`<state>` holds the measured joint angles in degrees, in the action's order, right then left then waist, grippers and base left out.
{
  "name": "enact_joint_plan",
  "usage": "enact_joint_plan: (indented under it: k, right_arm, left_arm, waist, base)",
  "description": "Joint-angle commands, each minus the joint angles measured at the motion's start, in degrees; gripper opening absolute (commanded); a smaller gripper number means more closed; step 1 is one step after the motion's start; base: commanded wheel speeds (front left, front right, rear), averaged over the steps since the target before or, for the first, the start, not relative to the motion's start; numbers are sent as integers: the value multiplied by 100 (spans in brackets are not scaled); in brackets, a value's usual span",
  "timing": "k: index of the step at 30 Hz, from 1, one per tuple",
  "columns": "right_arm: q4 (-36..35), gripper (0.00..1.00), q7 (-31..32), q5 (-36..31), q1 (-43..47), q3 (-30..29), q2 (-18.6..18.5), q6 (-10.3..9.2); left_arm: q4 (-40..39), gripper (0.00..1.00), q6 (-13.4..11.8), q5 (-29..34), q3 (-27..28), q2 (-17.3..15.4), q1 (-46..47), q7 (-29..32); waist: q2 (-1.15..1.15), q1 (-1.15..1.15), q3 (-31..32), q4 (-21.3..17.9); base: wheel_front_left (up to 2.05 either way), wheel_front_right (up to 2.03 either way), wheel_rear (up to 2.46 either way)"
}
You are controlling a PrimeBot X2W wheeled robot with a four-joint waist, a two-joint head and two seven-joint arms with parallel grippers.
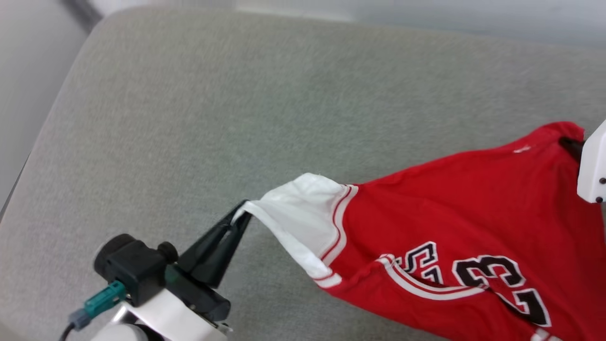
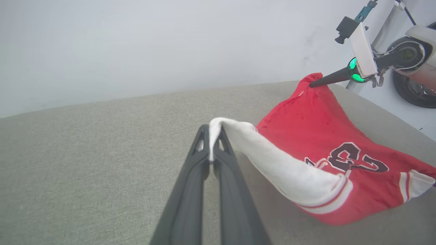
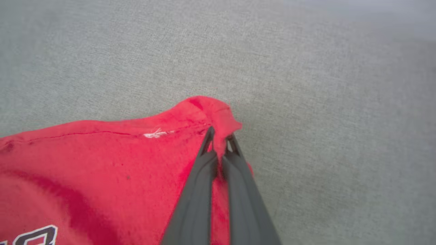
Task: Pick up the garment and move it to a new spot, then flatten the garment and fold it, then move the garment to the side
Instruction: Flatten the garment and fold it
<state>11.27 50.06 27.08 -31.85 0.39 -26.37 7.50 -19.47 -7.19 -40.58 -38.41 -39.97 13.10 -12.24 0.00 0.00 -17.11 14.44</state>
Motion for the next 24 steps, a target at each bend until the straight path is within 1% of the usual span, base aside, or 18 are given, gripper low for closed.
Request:
enact_joint_plan:
  k: [1,7,9,12,15,18,24]
  right_arm:
    - [-61,0,-47,71,34,-24,23,-2]
    - [-608,0,-249,385,44,120,14,-2]
    - [-861,0,-259,448,53,124,-13,-2]
    - [-1208,0,-263,569,-26,102,41,-2]
    - [-1554,0,-263,632,-131,84,34,-2]
    - [-1886,0,-288,708,-235,46,72,-2]
    - [-2385,0,-471,755,-392,-123,211,-2]
  left_arm:
    - [-48,0,-37,-4,48,-53,-19,16]
    - [-391,0,-180,-139,427,-319,177,109]
    - [-504,0,-215,-145,570,-445,273,149]
    - [-672,0,-285,-158,823,-632,445,226]
    - [-810,0,-354,-227,1080,-763,640,283]
    - [-865,0,-388,-339,1353,-851,873,304]
    - [-933,0,-359,-466,1789,-1033,1402,381]
  waist:
    - [0,0,297,-272]
    - [0,0,807,-711]
    - [0,0,944,-848]
    - [0,0,1138,-1084]
    - [0,0,1273,-1291]
    - [0,0,1374,-1473]
    - [0,0,1492,-1781]
  base:
    - [0,0,0]
    - [0,0,0]
    - [0,0,0]
    - [0,0,0]
    - [0,0,0]
    - [0,0,0]
    - [0,0,0]
